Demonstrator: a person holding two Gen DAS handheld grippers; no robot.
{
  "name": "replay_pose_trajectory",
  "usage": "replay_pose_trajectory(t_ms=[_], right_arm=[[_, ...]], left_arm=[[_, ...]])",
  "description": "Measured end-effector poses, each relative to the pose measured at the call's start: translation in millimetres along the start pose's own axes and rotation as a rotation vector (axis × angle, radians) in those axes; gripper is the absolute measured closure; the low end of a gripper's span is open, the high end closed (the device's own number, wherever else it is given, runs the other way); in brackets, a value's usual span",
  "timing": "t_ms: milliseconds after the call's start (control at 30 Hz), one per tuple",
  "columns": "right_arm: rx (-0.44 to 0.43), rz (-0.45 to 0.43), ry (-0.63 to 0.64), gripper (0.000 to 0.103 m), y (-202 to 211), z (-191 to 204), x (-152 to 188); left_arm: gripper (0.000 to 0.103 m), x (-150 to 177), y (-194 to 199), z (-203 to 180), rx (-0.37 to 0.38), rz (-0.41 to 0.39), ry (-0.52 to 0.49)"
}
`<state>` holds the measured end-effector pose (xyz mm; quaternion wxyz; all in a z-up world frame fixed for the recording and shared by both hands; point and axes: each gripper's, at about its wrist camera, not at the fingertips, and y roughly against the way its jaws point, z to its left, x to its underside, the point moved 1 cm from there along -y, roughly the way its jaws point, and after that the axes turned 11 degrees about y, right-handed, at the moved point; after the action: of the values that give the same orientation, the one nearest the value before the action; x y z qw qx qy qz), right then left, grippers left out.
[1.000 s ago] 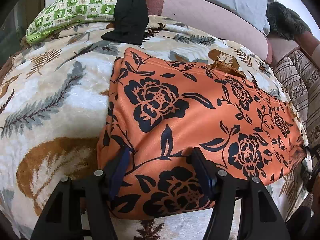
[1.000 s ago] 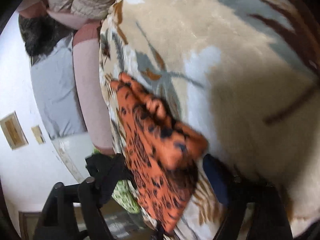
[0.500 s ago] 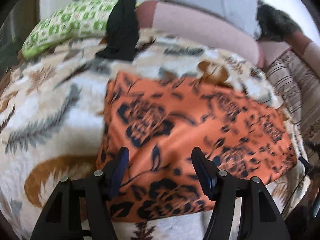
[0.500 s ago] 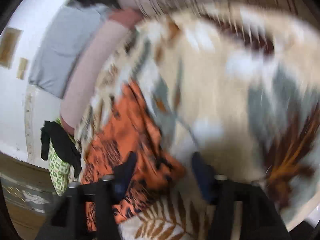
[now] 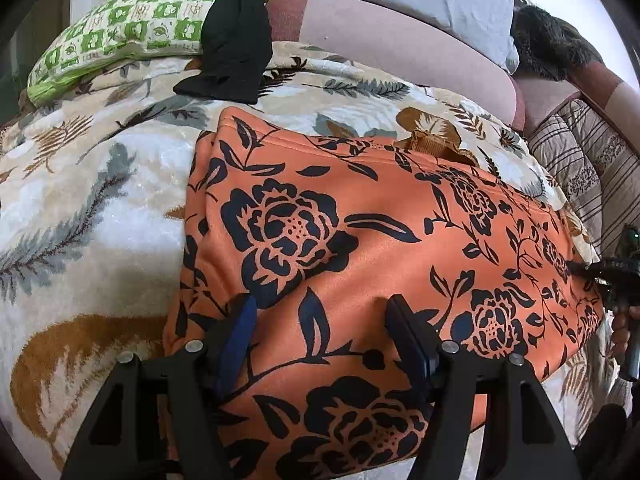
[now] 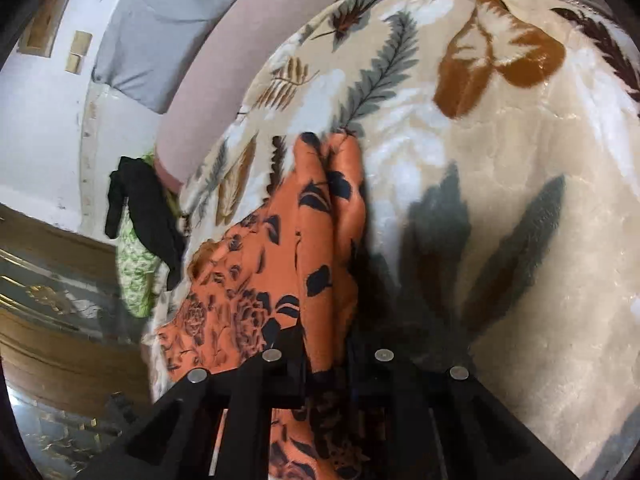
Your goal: Fold small clothes
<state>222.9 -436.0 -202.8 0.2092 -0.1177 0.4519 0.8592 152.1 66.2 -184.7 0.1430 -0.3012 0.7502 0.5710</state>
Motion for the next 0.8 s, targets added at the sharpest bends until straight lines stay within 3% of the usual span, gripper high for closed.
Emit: replay_pose_trajectory(t_ms=[67, 133, 200, 233, 267, 300, 333, 367, 433, 467, 533, 600, 633, 700, 733, 767, 800], right_arm=[[-0.016, 0.004, 0.012, 0.077, 4, 2, -4], [0.008, -0.072, 0.016, 0.069, 23, 6, -13], [0.043, -0.138, 0.020, 0.027, 34, 10, -28], [0.056, -0.146, 0.027, 0.023, 32, 9, -34], [0.058, -0.129, 0.035, 0.023, 25, 8, -40], [0.023, -0.071, 0.033, 0.031, 9, 2, -50], [-0.022, -0.027, -0.019, 0.051, -3, -7, -53], [-0.060, 0.005, -0.089, 0.092, -12, -18, -55], [-0.029, -0.061, -0.092, 0.092, -6, -12, -58], [0.011, -0.084, -0.063, 0.092, -1, -5, -58], [0.176, -0.085, 0.037, 0.085, 3, 17, -56], [0.334, -0.075, 0.118, 0.052, 10, 32, -52], [0.392, -0.104, 0.142, 0.042, 20, 39, -48], [0.382, -0.175, 0.182, 0.039, 38, 56, -39], [0.332, -0.207, 0.208, 0.039, 46, 69, -30], [0.281, -0.220, 0.238, 0.039, 51, 82, -20], [0.247, -0.211, 0.266, 0.039, 48, 95, -12]], left_arm=[[0.034, -1, 1, 0, 0.007, 0.002, 0.004], [0.035, -3, 1, 2, 0.023, 0.008, 0.011], [0.034, -3, 0, 2, 0.026, 0.007, 0.005], [0.034, -3, 0, 2, 0.024, 0.005, 0.003], [0.034, -2, 0, 1, 0.023, -0.003, 0.003], [0.034, -1, 0, 1, 0.021, -0.007, 0.001], [0.034, -1, 0, 0, 0.019, -0.006, -0.004], [0.034, -2, 1, 0, 0.020, 0.001, -0.008], [0.034, -10, 14, 2, 0.029, 0.006, 0.024], [0.034, -16, 27, 7, 0.048, -0.027, 0.053], [0.034, -28, 42, 19, 0.048, -0.074, 0.097], [0.032, -34, 49, 43, 0.052, -0.069, 0.178], [0.032, -34, 45, 52, 0.052, -0.043, 0.209], [0.036, -28, 27, 71, 0.050, 0.051, 0.262], [0.065, -23, 17, 79, 0.031, 0.094, 0.281], [0.066, -19, 11, 85, 0.011, 0.110, 0.294], [0.072, -19, 16, 89, 0.049, 0.092, 0.318]])
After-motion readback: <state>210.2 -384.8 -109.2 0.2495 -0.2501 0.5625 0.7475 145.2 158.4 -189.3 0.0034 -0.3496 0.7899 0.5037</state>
